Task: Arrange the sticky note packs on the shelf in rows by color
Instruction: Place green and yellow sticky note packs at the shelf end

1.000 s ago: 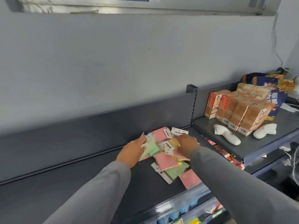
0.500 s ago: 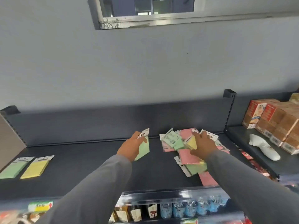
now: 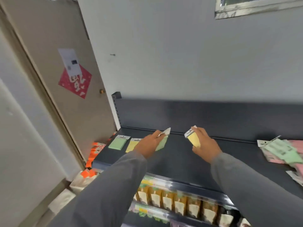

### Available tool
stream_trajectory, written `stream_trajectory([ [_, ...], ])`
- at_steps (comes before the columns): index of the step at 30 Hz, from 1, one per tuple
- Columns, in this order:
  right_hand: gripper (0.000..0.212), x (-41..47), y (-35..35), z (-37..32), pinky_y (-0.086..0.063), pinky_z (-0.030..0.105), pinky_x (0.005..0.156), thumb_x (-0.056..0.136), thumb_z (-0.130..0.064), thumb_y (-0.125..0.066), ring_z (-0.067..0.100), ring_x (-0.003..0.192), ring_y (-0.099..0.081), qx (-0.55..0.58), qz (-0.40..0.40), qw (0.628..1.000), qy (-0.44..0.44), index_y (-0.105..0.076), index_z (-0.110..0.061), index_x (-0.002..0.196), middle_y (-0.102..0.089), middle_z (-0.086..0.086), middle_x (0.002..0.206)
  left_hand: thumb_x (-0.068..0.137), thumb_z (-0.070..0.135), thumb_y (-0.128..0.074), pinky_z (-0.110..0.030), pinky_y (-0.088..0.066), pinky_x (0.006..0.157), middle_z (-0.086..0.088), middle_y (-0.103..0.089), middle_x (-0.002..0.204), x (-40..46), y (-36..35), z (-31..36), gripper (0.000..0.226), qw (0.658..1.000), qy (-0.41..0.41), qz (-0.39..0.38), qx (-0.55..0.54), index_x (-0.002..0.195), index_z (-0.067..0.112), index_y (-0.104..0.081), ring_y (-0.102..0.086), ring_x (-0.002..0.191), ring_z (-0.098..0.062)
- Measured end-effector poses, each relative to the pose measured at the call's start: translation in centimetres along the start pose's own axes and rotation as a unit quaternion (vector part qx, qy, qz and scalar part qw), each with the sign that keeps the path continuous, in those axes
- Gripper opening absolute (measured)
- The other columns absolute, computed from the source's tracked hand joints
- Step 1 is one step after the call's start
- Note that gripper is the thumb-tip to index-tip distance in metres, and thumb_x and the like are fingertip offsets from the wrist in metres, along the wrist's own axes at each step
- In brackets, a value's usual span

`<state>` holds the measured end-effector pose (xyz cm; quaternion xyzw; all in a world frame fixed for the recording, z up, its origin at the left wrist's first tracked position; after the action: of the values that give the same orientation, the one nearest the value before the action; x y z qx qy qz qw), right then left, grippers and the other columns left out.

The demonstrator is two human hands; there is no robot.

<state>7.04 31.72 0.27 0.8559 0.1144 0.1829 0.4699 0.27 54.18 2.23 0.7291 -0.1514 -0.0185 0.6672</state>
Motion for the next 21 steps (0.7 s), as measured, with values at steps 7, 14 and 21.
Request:
stream_trajectory([
  [7, 0.098, 4.3, -9.4, -12.5, -0.05, 0.047, 0.094, 0.078, -0.035, -0.08, 0.038, 0.115, -0.056, 0.045, -0.04, 0.998, -0.001, -0.017, -0.03, 0.154, -0.013, -0.018, 0.155, 0.082, -0.013, -0.049, -0.047, -0.053, 0.081, 0.0, -0.036, 0.151, -5.7, -2.1, -13.9, 0.079, 0.992, 0.032, -0.044, -0.112, 0.151, 0.023, -0.034, -0.062, 0.107, -0.034],
  [14, 0.107, 9.6, -9.5, -13.7, -0.049, 0.044, 0.098, 0.074, -0.04, -0.084, 0.038, 0.117, -0.055, 0.046, -0.005, 0.999, -0.03, -0.018, -0.021, 0.155, -0.017, -0.01, 0.154, 0.093, -0.005, -0.045, -0.042, -0.048, 0.102, 0.01, -0.03, 0.156, -3.1, -2.7, -17.9, 0.069, 0.979, 0.032, -0.005, -0.202, 0.152, 0.028, -0.032, -0.052, 0.127, -0.023],
  [21, 0.106, 11.9, -10.6, -14.1, -0.037, 0.042, 0.109, 0.071, -0.038, -0.087, 0.03, 0.129, -0.044, 0.145, 0.028, 0.987, -0.071, -0.023, -0.023, 0.155, -0.021, -0.012, 0.154, 0.096, -0.006, -0.047, -0.019, -0.023, 0.112, 0.008, -0.032, 0.158, 0.3, -4.3, -26.0, 0.065, 0.977, 0.045, -0.042, -0.206, 0.152, 0.025, -0.037, -0.036, 0.143, -0.014],
])
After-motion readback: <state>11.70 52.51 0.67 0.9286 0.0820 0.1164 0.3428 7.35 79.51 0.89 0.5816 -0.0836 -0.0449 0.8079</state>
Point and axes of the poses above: each hand's wrist, its own x-axis towards the middle knuckle, its own y-axis out of the back of the hand, z = x × y, the point moved 8 cm from there along x, towards the middle knuckle
